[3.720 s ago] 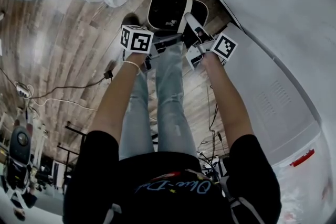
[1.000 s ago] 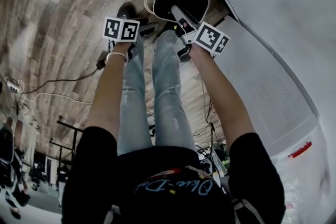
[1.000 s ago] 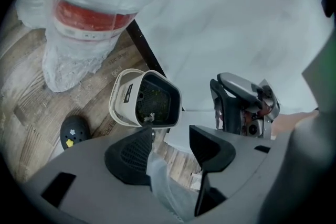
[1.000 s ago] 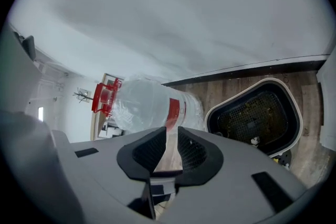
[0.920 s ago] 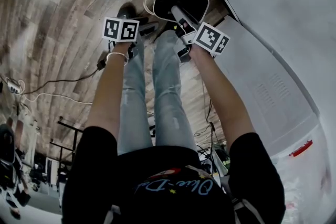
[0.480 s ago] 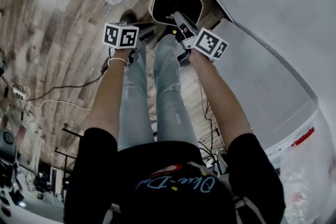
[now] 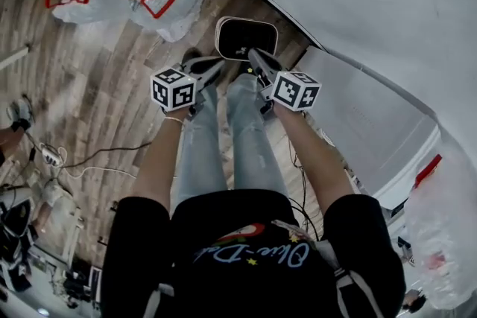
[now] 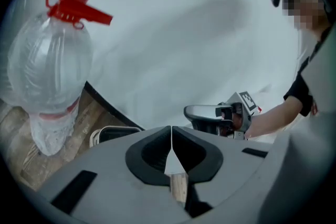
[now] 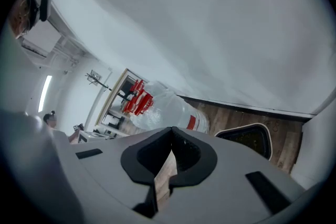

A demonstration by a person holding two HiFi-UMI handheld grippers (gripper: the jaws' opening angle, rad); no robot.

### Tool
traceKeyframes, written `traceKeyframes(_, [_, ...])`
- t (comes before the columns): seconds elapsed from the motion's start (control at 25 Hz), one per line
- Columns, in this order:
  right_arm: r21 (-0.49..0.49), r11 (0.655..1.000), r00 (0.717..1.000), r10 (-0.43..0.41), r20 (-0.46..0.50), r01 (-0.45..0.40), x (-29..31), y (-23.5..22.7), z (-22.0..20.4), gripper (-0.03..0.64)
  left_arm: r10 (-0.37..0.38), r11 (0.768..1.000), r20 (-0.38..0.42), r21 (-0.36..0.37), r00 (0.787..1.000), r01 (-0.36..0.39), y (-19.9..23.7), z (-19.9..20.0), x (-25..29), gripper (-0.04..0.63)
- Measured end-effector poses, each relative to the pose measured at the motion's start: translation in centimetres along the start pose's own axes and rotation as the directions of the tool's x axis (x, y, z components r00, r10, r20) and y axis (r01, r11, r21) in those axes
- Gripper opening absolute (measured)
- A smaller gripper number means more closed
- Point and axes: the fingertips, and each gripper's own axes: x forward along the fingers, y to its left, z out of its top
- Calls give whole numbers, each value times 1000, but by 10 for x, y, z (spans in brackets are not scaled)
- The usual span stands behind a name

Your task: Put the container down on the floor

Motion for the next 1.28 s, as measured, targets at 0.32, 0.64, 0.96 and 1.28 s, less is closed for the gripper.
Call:
traceKeyframes(0.32, [-153, 988, 996, 7, 94, 8, -57, 67, 42, 0, -7, 983, 136, 184, 991, -19, -84, 63, -48, 9])
traceKeyframes(0.64, [-441, 895, 990, -10, 143, 73, -97, 129, 82, 0, 30, 929, 202, 357, 979, -102, -149, 109, -91, 9])
traceKeyframes(0.96, [-561, 819, 979, -5, 203, 120, -149, 183, 110, 0, 17, 910, 326, 387, 945, -150, -205, 146, -129, 9])
traceKeyframes(1.28, [-561, 818, 950, 65, 306, 124, -179, 221, 145, 0, -3, 827, 324, 533, 946, -180, -250, 178, -149, 9])
